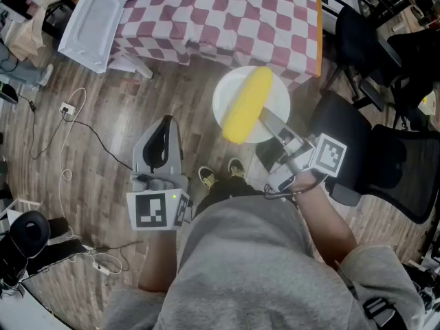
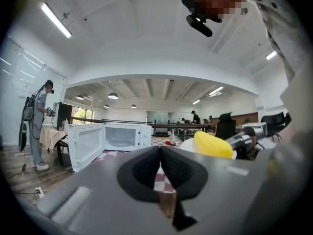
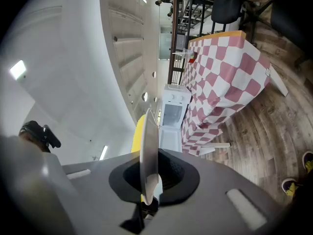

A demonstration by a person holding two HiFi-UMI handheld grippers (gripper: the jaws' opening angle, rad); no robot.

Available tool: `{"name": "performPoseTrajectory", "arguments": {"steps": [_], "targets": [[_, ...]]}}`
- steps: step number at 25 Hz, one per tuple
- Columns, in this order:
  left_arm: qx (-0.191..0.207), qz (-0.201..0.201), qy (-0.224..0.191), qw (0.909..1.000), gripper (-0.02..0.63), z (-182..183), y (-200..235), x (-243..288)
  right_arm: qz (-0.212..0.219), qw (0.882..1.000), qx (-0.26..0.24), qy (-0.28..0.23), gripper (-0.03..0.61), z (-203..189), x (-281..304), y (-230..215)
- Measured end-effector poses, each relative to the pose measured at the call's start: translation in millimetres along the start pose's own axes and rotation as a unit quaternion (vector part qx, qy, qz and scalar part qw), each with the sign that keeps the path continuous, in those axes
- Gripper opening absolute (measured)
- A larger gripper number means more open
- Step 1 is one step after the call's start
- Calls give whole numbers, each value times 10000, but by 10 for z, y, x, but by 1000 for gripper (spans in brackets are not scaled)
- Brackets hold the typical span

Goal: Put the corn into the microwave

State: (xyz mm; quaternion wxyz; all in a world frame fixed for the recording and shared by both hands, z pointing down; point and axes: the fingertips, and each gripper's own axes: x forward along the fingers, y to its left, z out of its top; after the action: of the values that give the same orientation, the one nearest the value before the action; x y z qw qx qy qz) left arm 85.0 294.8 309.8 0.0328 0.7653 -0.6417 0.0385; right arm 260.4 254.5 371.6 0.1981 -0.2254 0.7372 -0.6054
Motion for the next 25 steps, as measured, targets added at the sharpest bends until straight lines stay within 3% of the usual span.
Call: {"name": "performPoseTrajectory", "arguments": {"steps": [25], "targets": [[84,108,-55,9999,11,-53,723,-438,137,9999,17,-64,6,-538,459,158]]}}
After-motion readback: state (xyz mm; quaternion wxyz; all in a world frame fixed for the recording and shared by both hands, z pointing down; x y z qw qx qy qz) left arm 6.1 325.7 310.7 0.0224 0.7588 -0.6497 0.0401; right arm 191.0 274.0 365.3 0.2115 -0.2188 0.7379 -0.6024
